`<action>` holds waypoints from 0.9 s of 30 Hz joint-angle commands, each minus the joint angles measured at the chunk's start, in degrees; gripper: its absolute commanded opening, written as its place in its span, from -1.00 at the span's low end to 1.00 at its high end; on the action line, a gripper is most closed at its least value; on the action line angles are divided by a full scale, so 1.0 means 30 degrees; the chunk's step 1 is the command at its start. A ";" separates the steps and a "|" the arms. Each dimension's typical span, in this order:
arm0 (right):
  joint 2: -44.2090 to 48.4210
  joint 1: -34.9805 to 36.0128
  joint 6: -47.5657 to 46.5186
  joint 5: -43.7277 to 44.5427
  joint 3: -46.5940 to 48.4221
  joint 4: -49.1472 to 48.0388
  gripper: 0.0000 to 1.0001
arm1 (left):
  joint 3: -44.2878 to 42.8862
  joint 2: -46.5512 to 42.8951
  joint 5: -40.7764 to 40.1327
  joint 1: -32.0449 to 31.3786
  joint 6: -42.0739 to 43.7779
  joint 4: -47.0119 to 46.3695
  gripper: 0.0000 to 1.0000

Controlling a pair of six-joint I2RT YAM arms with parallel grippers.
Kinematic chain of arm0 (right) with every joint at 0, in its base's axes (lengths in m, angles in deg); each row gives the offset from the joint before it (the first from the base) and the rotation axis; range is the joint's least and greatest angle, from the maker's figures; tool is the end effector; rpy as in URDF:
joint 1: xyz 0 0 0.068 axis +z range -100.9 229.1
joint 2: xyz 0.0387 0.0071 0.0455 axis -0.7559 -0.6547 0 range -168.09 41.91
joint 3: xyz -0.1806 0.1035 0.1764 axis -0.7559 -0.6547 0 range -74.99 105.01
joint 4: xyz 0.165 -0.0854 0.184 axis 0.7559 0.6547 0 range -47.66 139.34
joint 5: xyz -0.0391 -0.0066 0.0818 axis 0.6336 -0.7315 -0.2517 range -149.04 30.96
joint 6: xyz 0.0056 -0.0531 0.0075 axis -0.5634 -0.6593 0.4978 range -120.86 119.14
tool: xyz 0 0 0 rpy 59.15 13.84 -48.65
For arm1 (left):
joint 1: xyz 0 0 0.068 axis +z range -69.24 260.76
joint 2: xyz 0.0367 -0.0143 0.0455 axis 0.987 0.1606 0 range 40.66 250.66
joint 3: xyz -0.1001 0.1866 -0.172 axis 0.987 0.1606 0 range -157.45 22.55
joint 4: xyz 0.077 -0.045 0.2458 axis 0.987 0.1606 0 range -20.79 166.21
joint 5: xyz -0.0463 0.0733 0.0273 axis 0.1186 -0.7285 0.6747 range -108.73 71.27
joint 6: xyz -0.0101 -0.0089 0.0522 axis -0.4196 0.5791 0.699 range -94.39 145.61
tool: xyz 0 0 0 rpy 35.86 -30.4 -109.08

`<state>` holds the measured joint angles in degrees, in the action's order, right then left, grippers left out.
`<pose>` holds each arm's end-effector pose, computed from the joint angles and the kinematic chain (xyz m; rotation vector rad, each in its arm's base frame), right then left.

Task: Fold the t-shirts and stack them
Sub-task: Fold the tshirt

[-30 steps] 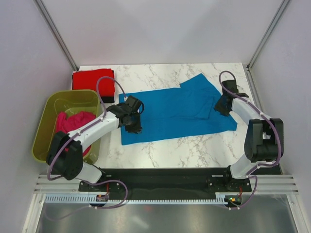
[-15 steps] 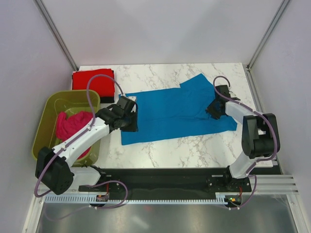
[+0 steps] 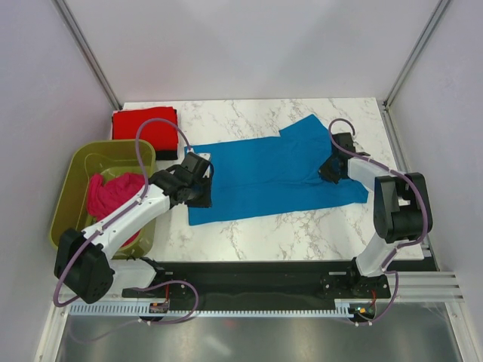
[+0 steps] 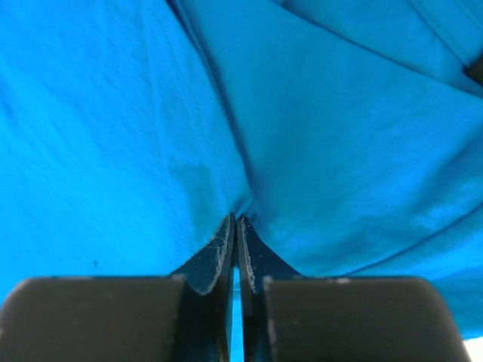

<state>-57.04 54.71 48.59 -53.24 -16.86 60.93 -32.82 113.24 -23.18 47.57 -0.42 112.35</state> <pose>0.3401 0.0298 0.1654 1.0097 2.4119 0.2130 0.2081 -0.1329 0.2552 0.1381 2.6390 -0.2564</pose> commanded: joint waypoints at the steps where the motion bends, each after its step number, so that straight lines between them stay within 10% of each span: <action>1: 0.0407 0.0240 -0.0515 -0.0409 0.0399 -0.1445 -0.85 | 0.0030 -0.0257 -0.0335 -0.0011 0.0588 -0.0316 -0.30; 23: -0.3195 0.2759 -0.5232 -0.2403 0.4968 -0.2622 -0.98 | 0.0148 -0.0286 -0.0129 -0.0011 0.0588 -0.0433 -0.29; 27: -0.3605 0.3199 -0.6198 -0.2346 0.5670 -0.1806 -0.72 | 0.0148 -0.0286 0.0105 -0.0011 0.0617 -0.0491 -0.27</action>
<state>-67.25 63.52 33.90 -60.69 -3.51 54.35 -32.54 113.24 -23.07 47.57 -0.42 112.32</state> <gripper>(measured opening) 0.093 0.362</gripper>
